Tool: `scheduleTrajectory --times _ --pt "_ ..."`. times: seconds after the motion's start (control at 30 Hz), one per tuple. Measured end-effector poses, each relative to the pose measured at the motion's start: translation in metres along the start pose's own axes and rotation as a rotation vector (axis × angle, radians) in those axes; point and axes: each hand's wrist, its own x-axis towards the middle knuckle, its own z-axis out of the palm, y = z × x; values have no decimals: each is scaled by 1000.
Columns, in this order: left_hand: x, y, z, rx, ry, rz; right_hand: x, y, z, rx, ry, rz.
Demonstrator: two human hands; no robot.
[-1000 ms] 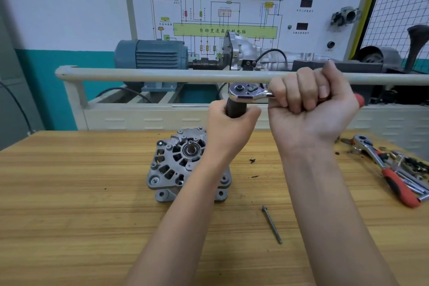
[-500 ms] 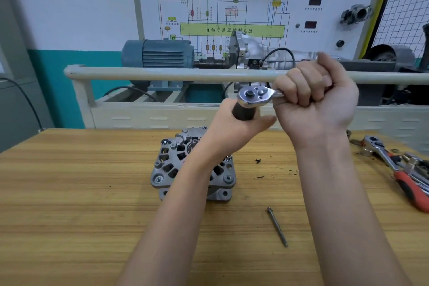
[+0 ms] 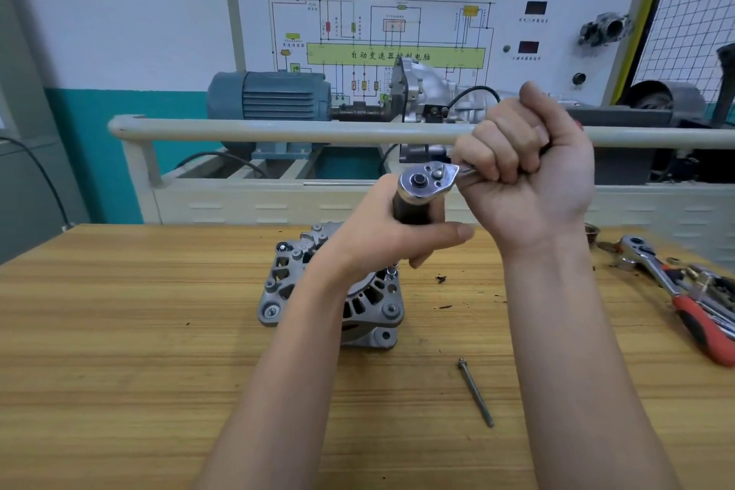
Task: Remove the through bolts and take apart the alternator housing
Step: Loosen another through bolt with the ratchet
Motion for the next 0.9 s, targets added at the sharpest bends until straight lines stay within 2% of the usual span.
scheduleTrajectory --times 0.07,0.2,0.33,0.43,0.5,0.63,0.7,0.8,0.9 --pt "2 0 4 -45 50 3 0 1 2 18 28 -30" --pt "6 -3 8 -93 191 -25 -8 9 9 -60 144 -276" --pt "12 -4 14 -121 430 -44 -19 30 15 -157 192 -503" --pt "15 -4 20 -140 573 -57 -19 37 16 -185 178 -560" --pt "14 -3 17 -108 519 -70 -15 30 13 -187 148 -494" --pt "2 2 -3 19 133 -5 -5 10 3 -82 34 -157" --pt "-1 5 -2 20 34 31 -3 5 -3 30 -46 -13" --pt "0 5 6 -72 58 19 -2 3 -6 79 -56 15" --pt "3 5 10 -129 158 23 -4 3 -1 23 44 -125"
